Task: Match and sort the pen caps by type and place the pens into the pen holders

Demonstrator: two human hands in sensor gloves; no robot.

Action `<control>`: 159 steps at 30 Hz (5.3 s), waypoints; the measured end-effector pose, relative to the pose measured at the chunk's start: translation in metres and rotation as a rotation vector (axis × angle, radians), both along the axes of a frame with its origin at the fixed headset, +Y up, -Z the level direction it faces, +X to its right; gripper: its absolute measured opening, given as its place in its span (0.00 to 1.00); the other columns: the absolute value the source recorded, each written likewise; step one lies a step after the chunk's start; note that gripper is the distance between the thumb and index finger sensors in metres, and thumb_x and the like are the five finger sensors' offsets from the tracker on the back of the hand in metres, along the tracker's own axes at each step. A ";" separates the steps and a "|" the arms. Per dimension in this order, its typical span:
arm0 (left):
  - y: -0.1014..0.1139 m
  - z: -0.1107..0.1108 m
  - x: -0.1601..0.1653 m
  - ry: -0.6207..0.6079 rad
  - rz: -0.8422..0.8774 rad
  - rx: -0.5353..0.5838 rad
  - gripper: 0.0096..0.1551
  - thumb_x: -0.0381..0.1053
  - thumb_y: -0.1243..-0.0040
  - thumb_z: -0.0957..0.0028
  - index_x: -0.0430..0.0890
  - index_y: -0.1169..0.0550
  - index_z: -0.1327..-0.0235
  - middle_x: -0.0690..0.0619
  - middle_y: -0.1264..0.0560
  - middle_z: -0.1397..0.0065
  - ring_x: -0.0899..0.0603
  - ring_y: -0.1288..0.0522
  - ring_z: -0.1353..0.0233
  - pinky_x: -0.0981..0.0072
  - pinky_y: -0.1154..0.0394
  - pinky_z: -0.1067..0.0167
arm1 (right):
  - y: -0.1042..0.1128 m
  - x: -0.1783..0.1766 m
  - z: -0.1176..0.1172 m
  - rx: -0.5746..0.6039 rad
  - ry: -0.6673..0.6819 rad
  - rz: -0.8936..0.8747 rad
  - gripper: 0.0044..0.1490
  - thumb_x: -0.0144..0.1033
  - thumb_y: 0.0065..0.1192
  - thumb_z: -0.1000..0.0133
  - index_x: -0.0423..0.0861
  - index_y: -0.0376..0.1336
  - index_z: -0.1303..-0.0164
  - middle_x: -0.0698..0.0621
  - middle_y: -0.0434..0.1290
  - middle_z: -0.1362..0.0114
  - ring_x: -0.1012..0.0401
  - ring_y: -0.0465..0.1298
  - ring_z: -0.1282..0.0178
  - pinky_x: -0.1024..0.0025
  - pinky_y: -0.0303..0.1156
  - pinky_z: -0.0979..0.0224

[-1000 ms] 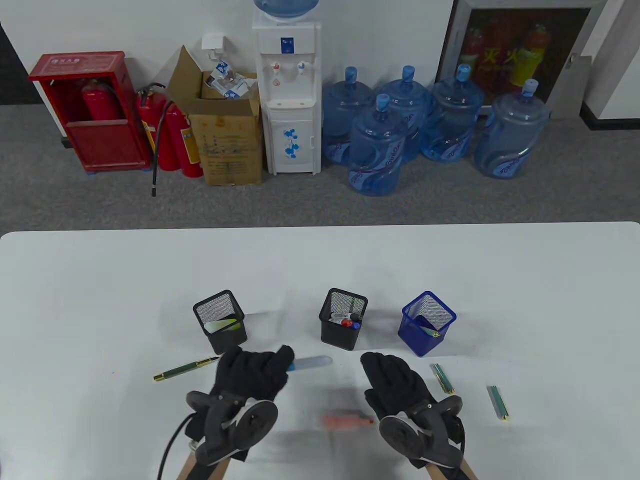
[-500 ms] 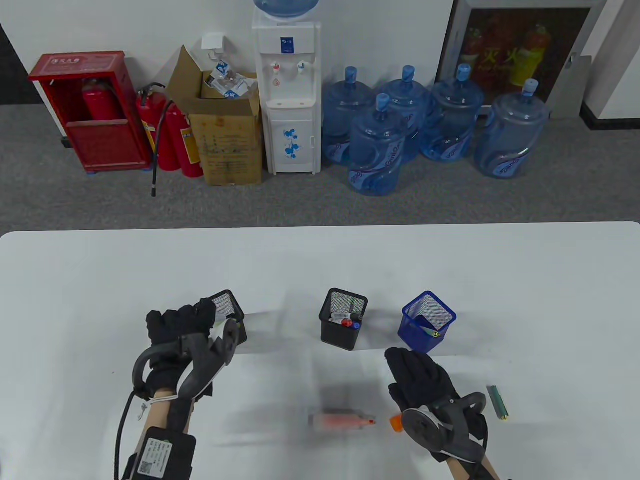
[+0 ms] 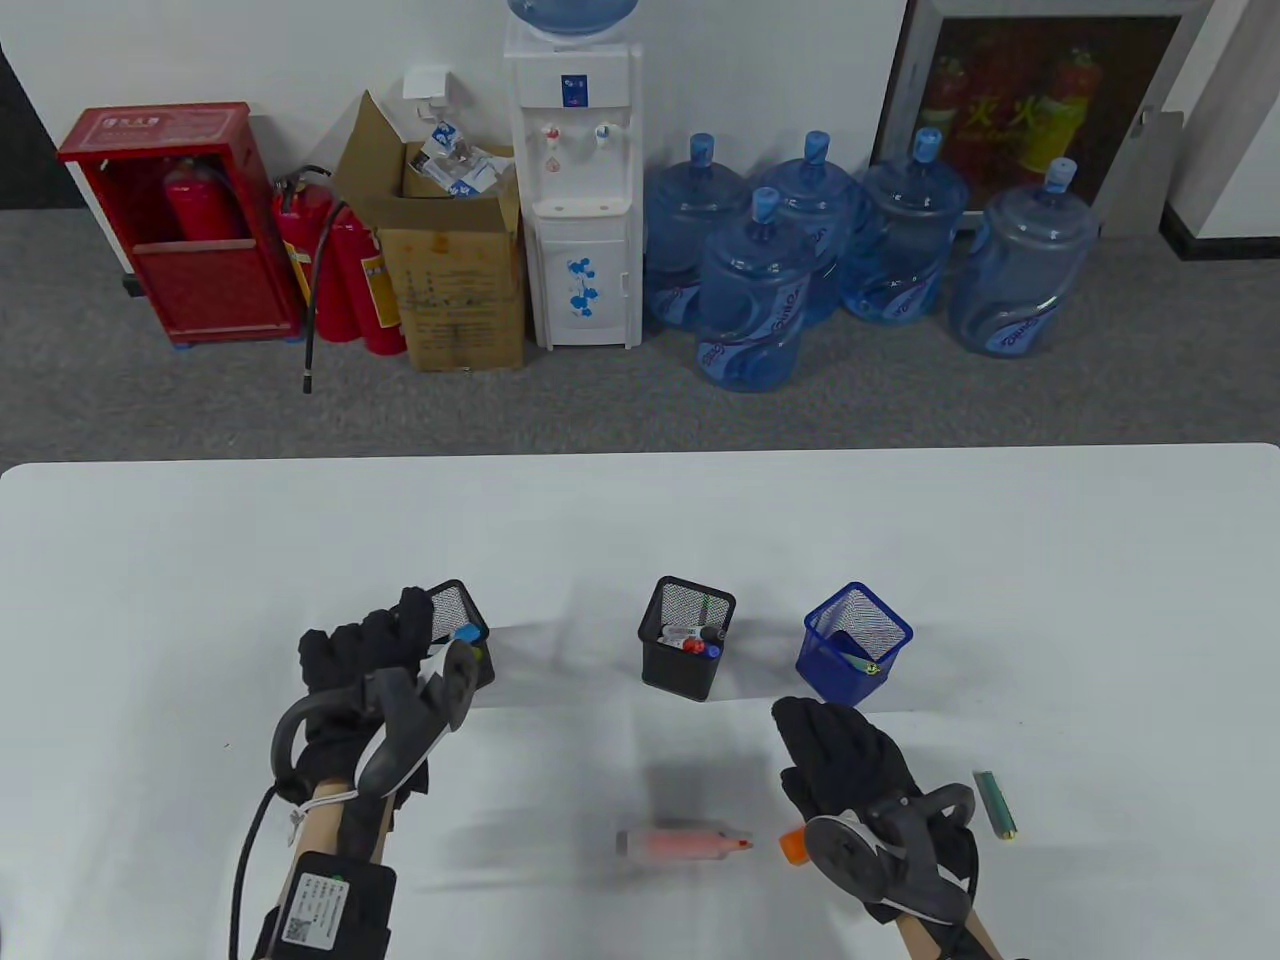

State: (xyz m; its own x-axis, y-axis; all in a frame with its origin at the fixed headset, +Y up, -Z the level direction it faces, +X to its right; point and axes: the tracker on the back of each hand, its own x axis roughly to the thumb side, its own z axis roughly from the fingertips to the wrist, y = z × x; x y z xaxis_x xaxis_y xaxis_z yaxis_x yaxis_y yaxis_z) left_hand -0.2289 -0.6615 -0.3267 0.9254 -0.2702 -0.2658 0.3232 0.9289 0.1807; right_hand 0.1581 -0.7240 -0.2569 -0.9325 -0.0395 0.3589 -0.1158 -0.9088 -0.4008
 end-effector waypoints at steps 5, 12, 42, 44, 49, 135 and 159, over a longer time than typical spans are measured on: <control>-0.013 0.010 -0.026 0.026 -0.018 -0.087 0.32 0.58 0.40 0.57 0.65 0.25 0.34 0.58 0.20 0.29 0.44 0.20 0.32 0.36 0.36 0.23 | 0.000 0.001 0.000 -0.005 -0.004 0.008 0.44 0.48 0.61 0.52 0.49 0.57 0.24 0.50 0.70 0.25 0.53 0.75 0.28 0.52 0.78 0.29; -0.066 0.005 -0.046 -0.009 -0.146 -0.321 0.38 0.59 0.34 0.64 0.71 0.28 0.34 0.66 0.21 0.26 0.44 0.22 0.28 0.36 0.35 0.24 | 0.001 0.003 -0.001 0.000 -0.033 0.038 0.41 0.47 0.62 0.52 0.49 0.60 0.26 0.51 0.73 0.27 0.52 0.76 0.29 0.51 0.78 0.30; -0.089 0.011 -0.034 0.036 -0.213 -0.440 0.26 0.52 0.47 0.58 0.64 0.26 0.43 0.59 0.20 0.31 0.42 0.22 0.29 0.36 0.34 0.26 | 0.004 0.028 -0.009 -0.021 -0.178 -0.069 0.34 0.47 0.61 0.51 0.49 0.67 0.34 0.52 0.79 0.36 0.54 0.81 0.39 0.55 0.81 0.38; -0.078 0.017 -0.020 -0.020 -0.170 -0.411 0.27 0.51 0.48 0.57 0.63 0.27 0.42 0.59 0.18 0.32 0.43 0.20 0.30 0.37 0.32 0.27 | 0.004 0.029 -0.009 -0.023 -0.180 -0.074 0.34 0.47 0.61 0.51 0.49 0.67 0.34 0.52 0.79 0.36 0.55 0.82 0.39 0.55 0.81 0.38; -0.050 0.034 0.036 -0.239 -0.021 -0.240 0.27 0.51 0.45 0.57 0.61 0.27 0.41 0.60 0.18 0.37 0.44 0.19 0.33 0.36 0.32 0.27 | 0.003 0.029 -0.009 -0.029 -0.186 -0.077 0.33 0.47 0.61 0.51 0.49 0.68 0.34 0.52 0.80 0.37 0.55 0.82 0.39 0.55 0.81 0.38; -0.070 0.075 0.128 -0.556 0.270 -0.062 0.27 0.51 0.56 0.53 0.64 0.27 0.39 0.59 0.19 0.39 0.44 0.20 0.36 0.35 0.34 0.25 | -0.004 -0.062 0.004 -0.119 0.047 -0.123 0.31 0.38 0.65 0.54 0.59 0.68 0.37 0.59 0.78 0.34 0.59 0.86 0.44 0.58 0.86 0.39; -0.046 0.077 0.101 -0.520 0.270 0.194 0.41 0.56 0.47 0.55 0.57 0.40 0.24 0.53 0.29 0.22 0.40 0.26 0.25 0.35 0.34 0.26 | 0.033 -0.045 -0.003 -0.073 -0.014 -0.197 0.32 0.37 0.59 0.51 0.54 0.67 0.33 0.53 0.78 0.34 0.58 0.83 0.47 0.58 0.84 0.40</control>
State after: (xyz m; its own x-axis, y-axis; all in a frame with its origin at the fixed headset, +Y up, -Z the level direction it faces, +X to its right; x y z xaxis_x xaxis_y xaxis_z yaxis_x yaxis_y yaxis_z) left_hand -0.1275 -0.7077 -0.2500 0.9760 0.0000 0.2180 -0.0950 0.9000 0.4255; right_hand 0.1127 -0.6909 -0.2599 -0.9246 0.1702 0.3409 -0.2893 -0.8957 -0.3376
